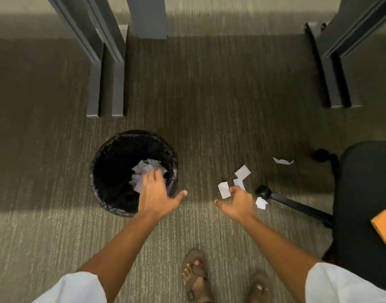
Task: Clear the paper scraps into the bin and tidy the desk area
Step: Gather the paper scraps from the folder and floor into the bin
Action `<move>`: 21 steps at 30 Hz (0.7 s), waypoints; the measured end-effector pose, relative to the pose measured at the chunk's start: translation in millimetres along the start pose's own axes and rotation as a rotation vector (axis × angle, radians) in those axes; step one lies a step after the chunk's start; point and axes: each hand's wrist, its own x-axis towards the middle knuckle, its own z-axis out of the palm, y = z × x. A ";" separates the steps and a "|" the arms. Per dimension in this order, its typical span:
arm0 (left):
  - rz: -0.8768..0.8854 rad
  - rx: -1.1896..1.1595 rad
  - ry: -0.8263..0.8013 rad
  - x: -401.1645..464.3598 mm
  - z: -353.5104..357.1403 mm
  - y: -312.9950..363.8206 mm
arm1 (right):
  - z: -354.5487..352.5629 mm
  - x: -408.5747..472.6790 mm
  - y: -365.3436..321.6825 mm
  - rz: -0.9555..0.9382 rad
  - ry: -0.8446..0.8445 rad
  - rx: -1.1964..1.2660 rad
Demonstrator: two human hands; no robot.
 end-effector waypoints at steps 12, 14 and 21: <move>0.290 0.444 -0.431 1.5 86.7 102.1 | -73.4 24.8 123.1 0.169 -0.205 -0.218; 0.286 0.461 -0.466 8.0 99.8 114.2 | -84.9 39.6 135.6 0.208 -0.206 -0.215; 0.367 0.599 -0.600 27.7 172.1 119.3 | -53.4 89.3 186.6 0.438 -0.168 -0.028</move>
